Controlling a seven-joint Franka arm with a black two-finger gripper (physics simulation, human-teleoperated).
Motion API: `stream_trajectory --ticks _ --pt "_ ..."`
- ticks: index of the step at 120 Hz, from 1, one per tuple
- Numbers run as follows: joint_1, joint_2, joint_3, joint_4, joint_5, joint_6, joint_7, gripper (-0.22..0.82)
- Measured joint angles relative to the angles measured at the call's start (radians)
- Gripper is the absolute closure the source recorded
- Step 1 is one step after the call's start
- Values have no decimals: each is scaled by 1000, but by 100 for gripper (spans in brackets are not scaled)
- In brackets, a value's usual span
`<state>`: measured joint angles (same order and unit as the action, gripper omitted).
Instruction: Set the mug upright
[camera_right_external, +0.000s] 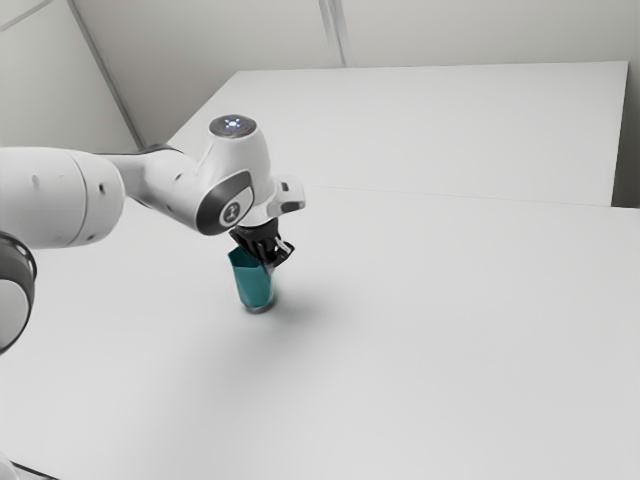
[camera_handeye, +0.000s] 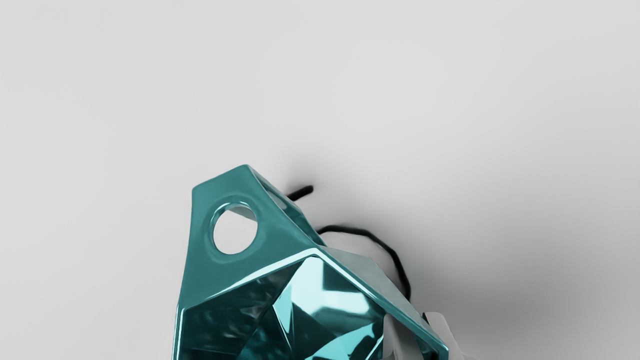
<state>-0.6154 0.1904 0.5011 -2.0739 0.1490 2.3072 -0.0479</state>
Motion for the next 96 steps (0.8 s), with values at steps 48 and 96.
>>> stream_trajectory --ticks 48,96 --pt "0 1 -2 2 -26 -20 -12 49" --pt "35 -137 -62 102 -117 -174 -1 7"
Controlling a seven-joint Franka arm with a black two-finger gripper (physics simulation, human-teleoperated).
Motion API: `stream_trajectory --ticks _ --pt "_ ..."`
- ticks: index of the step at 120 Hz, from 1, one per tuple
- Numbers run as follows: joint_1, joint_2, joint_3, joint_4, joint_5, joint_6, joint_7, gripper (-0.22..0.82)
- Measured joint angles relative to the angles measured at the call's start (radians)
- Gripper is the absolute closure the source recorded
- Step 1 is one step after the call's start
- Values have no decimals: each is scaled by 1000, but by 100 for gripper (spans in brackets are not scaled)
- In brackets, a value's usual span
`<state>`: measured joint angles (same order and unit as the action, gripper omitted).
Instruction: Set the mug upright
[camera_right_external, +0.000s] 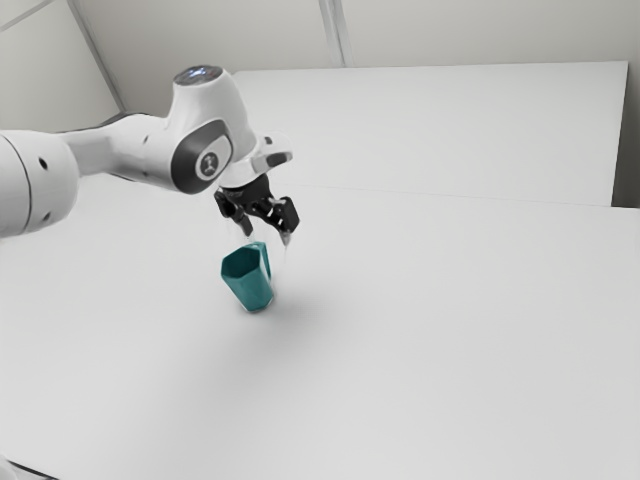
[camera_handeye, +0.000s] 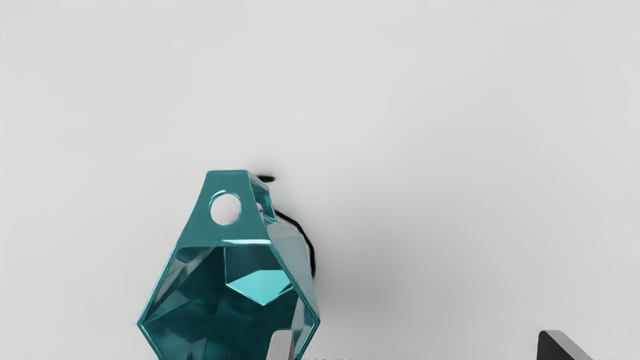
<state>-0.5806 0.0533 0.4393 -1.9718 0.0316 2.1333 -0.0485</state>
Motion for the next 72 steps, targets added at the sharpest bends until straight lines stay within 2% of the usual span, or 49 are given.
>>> stream_trajectory --ticks 16,22,47,72 --pt "218 -10 -262 109 0 -90 36 4" --pt "261 -13 -311 148 -2 -129 53 3" --pt "313 -24 -343 367 1 -342 113 1" --pt "363 -52 -350 416 1 -473 169 0"
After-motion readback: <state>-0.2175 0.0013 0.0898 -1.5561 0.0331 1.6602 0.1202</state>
